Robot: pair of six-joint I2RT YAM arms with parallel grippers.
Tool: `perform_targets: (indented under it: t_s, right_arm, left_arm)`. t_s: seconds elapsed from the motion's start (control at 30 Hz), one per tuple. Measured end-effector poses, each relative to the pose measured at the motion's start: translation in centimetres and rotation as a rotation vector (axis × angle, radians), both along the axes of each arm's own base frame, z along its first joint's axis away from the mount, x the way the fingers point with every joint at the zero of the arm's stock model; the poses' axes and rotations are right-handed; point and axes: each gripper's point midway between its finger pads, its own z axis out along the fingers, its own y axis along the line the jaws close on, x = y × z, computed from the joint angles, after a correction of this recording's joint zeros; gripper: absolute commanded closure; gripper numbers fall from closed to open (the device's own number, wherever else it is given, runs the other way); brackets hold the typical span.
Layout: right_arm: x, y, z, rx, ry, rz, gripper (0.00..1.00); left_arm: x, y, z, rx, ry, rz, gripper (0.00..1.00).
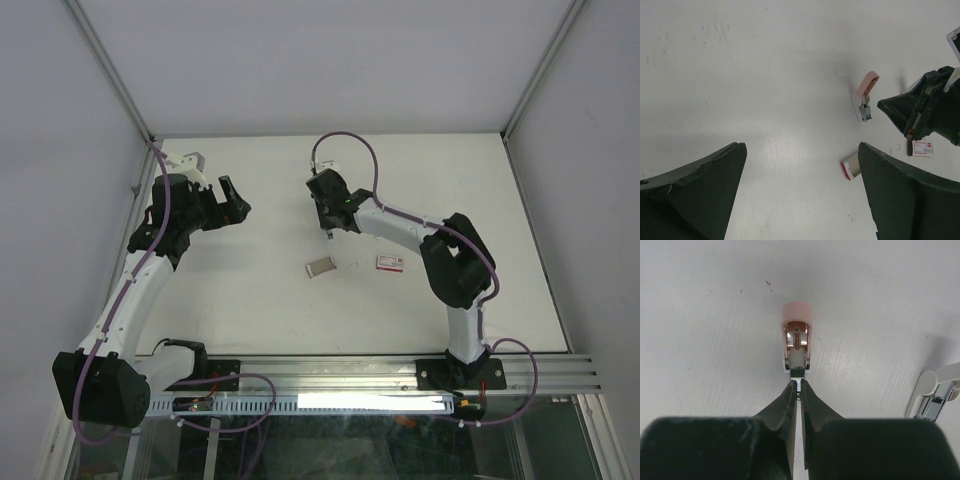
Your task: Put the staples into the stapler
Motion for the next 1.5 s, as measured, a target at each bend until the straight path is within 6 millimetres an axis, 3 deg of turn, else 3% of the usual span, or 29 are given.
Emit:
perform_targets:
  t_s: [0.3,0.67,1.3,1.4,1.5]
  right_arm:
    - [-0.1,-0.1,-0.7,0.005,0.026,0.005,0.98]
    - [-0.6,0.1,-3.3,-0.018,0.083,0.019,1.00]
    - [-0.2,-0.3,-3.8,0.002,0.102,-0.005,1.00]
    - [-0.3,-0.4,-3.8,0.004,0.107,-0.002,0.97]
    - [-0.6,-0.5,-3.1,0.007,0.111,0.001,0.86]
  left_arm:
    - [0.0,0.0,0.0,0.000,0.000,0.000,0.01]
    - [0.0,0.0,0.0,0.000,0.000,0.000,0.01]
    - [0.0,0.0,0.0,0.000,0.000,0.000,0.01]
    - [0.0,0.0,0.0,0.000,-0.001,0.000,0.01]
    - [0.0,0.0,0.1,0.002,-0.005,-0.001,0.01]
